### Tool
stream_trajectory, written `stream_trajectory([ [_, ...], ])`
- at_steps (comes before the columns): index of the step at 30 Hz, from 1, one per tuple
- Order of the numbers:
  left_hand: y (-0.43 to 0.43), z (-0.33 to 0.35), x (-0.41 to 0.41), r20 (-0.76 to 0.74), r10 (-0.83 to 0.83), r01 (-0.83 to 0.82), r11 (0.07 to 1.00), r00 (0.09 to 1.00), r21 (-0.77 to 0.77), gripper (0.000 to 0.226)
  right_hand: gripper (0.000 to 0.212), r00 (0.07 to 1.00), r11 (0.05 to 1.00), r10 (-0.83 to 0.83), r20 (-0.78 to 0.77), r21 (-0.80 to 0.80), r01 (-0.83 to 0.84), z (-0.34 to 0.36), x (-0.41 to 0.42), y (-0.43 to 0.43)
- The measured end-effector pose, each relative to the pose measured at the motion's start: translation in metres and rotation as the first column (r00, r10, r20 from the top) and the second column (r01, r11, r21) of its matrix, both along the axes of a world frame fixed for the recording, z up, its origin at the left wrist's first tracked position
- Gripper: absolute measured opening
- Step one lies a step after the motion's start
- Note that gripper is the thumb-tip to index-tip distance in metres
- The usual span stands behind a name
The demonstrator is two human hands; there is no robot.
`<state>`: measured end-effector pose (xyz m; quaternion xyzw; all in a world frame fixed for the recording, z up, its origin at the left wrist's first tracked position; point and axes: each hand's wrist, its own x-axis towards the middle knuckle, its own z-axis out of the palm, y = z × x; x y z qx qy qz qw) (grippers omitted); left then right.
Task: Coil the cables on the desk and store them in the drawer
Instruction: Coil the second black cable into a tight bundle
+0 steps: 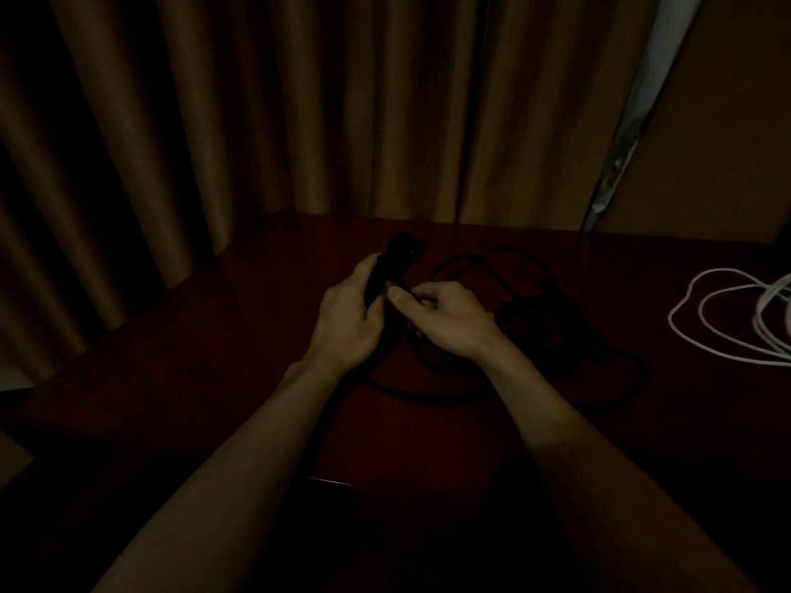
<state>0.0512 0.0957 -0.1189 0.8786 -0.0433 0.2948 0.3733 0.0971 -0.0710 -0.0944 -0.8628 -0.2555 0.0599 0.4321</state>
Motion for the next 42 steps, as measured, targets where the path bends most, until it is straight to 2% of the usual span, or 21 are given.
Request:
stream_trajectory([
  [2, -0.002, -0.004, 0.002, 0.01, 0.047, -0.047, 0.993, 0.999, 0.112, 0.059, 0.063, 0.995, 0.992, -0.068, 0.068, -0.098, 0.074, -0.003, -0.005, 0.005],
  [4, -0.006, -0.006, 0.002, -0.004, 0.106, -0.104, 0.976, 0.994, 0.19, 0.066, 0.072, 0.992, 0.992, -0.091, 0.09, -0.079, 0.098, -0.006, -0.007, 0.011],
  [8, -0.01, -0.004, -0.001, 0.039, 0.1, -0.106, 0.967, 0.994, 0.23, 0.073, 0.07, 0.998, 0.987, -0.065, 0.0, 0.148, 0.065, -0.007, -0.007, 0.014],
  [10, -0.009, -0.005, 0.0, 0.044, 0.072, -0.081, 0.967, 0.996, 0.242, 0.077, 0.064, 0.999, 0.976, -0.045, -0.014, 0.213, 0.047, -0.009, -0.003, 0.014],
  [12, -0.005, -0.004, 0.001, -0.007, -0.001, 0.002, 0.99, 1.0, 0.14, 0.079, 0.06, 0.999, 0.965, -0.044, -0.016, 0.259, 0.046, -0.011, 0.0, 0.012],
  [14, -0.003, 0.0, -0.002, -0.03, -0.135, 0.131, 0.985, 0.99, -0.108, 0.068, 0.056, 0.999, 0.949, -0.047, 0.014, 0.312, 0.04, -0.013, 0.005, 0.009],
  [16, -0.002, 0.006, -0.004, -0.023, -0.249, 0.224, 0.906, 0.968, -0.36, 0.049, 0.049, 0.997, 0.948, -0.027, 0.068, 0.319, 0.004, -0.013, 0.009, 0.004],
  [17, -0.002, 0.008, -0.004, -0.045, -0.27, 0.225, 0.873, 0.962, -0.433, 0.04, 0.047, 0.996, 0.952, -0.015, 0.089, 0.307, -0.013, -0.014, 0.01, 0.002],
  [19, -0.002, 0.011, -0.004, -0.116, -0.284, 0.191, 0.844, 0.952, -0.501, 0.026, 0.045, 0.995, 0.953, 0.026, 0.098, 0.297, -0.054, -0.015, 0.009, 0.002],
  [21, 0.0, 0.011, -0.003, -0.205, -0.304, 0.157, 0.835, 0.93, -0.528, 0.031, 0.042, 0.996, 0.948, 0.056, 0.076, 0.308, -0.076, -0.017, 0.011, 0.003],
  [23, 0.0, 0.01, -0.003, -0.242, -0.329, 0.167, 0.842, 0.913, -0.513, 0.04, 0.041, 0.995, 0.946, 0.064, 0.072, 0.313, -0.083, -0.017, 0.011, 0.003],
  [26, -0.002, 0.008, -0.003, -0.18, -0.359, 0.227, 0.831, 0.916, -0.508, 0.028, 0.044, 0.992, 0.95, 0.055, 0.111, 0.301, -0.087, -0.016, 0.009, 0.003],
  [30, -0.005, 0.006, -0.002, -0.151, -0.267, 0.166, 0.861, 0.952, -0.481, 0.02, 0.046, 0.978, 0.968, -0.041, 0.206, 0.25, -0.012, -0.013, 0.012, 0.003],
  [32, -0.006, 0.005, -0.002, -0.152, -0.227, 0.135, 0.878, 0.962, -0.46, 0.018, 0.045, 0.976, 0.982, -0.025, 0.214, 0.187, -0.016, -0.012, 0.013, 0.001],
  [34, -0.004, 0.004, 0.0, -0.161, -0.196, 0.108, 0.892, 0.967, -0.439, 0.02, 0.039, 0.982, 0.99, 0.033, 0.189, 0.129, -0.058, -0.009, 0.014, -0.001],
  [36, -0.002, 0.004, 0.001, -0.166, -0.159, 0.076, 0.905, 0.973, -0.419, 0.025, 0.02, 0.989, 0.991, 0.077, 0.123, 0.097, -0.089, -0.007, 0.014, -0.005],
  [38, -0.001, 0.003, 0.003, -0.17, -0.106, 0.04, 0.935, 0.98, -0.352, 0.028, 0.012, 0.995, 0.995, 0.069, 0.071, 0.068, -0.074, -0.006, 0.014, -0.006],
  [42, -0.002, 0.001, 0.008, -0.167, 0.018, -0.056, 0.973, 0.986, -0.224, 0.026, 0.019, 0.964, 0.989, -0.035, 0.265, -0.13, 0.072, -0.001, 0.007, -0.003],
])
